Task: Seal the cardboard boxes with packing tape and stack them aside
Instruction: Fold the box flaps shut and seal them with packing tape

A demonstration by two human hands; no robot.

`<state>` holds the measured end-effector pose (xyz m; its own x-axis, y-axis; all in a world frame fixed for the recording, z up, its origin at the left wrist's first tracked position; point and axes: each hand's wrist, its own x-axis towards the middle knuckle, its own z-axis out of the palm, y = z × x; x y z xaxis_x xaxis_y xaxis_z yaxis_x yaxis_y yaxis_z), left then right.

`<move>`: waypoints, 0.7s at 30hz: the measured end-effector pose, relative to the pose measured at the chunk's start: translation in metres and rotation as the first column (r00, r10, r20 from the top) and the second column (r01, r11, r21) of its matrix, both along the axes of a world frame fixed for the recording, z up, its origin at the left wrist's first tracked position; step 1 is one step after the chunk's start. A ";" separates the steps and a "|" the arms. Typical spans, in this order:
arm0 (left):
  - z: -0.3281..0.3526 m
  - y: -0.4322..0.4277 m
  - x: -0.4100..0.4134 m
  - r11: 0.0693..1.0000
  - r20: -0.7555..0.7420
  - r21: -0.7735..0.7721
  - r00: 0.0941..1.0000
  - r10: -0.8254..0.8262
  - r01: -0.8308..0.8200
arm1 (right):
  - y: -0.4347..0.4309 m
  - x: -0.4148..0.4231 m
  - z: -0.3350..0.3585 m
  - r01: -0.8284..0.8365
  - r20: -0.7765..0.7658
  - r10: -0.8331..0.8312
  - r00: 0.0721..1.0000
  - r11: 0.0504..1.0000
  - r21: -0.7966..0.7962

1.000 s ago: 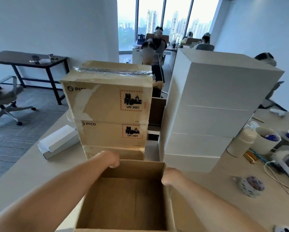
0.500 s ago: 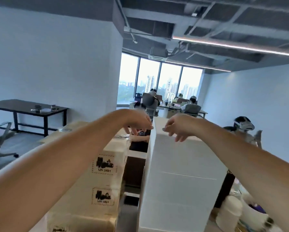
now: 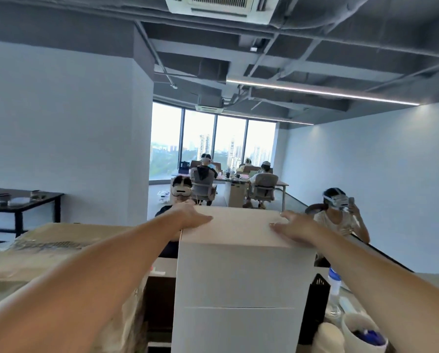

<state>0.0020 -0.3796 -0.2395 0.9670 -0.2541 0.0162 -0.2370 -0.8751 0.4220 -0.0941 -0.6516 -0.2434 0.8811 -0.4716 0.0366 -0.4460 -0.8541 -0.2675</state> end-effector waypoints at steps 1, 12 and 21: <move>0.001 -0.003 0.000 0.998 -0.091 -0.061 0.996 -0.012 0.007 | -0.002 0.004 0.001 0.003 -0.027 0.000 1.000 0.997 0.077; -0.008 -0.008 -0.007 0.969 0.005 -0.235 0.997 0.080 -0.077 | 0.018 -0.014 -0.005 -0.011 0.142 -0.021 0.990 0.975 0.222; -0.021 0.044 -0.065 0.844 0.182 -0.535 0.981 0.059 0.048 | 0.084 -0.098 -0.011 0.029 0.411 -0.073 0.909 0.993 0.112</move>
